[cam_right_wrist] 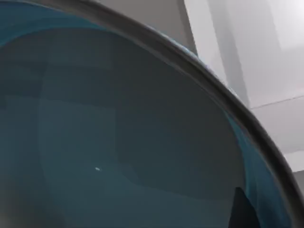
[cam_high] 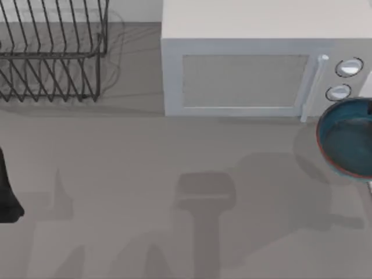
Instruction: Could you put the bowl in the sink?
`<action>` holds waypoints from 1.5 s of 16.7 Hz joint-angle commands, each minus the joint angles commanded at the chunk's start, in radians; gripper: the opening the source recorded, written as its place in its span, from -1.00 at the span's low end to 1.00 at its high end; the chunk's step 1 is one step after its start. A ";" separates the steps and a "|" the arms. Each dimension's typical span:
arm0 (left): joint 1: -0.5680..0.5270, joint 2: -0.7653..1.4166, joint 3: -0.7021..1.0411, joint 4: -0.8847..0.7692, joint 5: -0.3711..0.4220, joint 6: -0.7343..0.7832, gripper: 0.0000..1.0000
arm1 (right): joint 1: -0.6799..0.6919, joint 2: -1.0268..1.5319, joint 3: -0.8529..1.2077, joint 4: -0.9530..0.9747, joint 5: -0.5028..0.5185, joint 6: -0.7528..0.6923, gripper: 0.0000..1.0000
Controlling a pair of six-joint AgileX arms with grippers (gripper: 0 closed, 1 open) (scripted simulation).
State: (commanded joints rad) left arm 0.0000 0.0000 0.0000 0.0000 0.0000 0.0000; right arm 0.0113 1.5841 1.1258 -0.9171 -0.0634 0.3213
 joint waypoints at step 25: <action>0.000 0.000 0.000 0.000 0.000 0.000 1.00 | -0.541 -0.087 -0.526 1.821 -0.437 -0.301 -1.00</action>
State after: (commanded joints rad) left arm 0.0000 0.0000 0.0000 0.0000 0.0000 0.0000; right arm -0.5300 1.4969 0.5997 0.9038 -0.5003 0.0200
